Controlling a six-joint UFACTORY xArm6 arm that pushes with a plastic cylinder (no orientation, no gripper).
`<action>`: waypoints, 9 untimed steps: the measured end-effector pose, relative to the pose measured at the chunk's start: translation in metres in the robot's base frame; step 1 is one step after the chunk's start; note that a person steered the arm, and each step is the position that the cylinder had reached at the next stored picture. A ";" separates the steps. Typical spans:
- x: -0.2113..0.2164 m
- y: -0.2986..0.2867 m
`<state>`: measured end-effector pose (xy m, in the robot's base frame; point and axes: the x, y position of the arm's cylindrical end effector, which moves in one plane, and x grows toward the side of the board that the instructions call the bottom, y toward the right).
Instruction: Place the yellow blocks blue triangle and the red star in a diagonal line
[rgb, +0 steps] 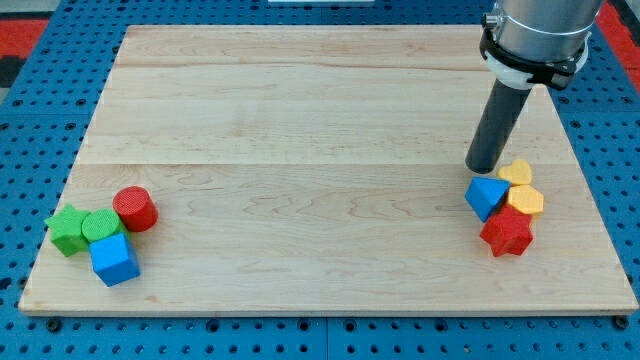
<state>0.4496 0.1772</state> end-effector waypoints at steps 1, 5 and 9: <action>0.000 0.001; 0.043 0.158; 0.092 0.042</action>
<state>0.5414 0.2194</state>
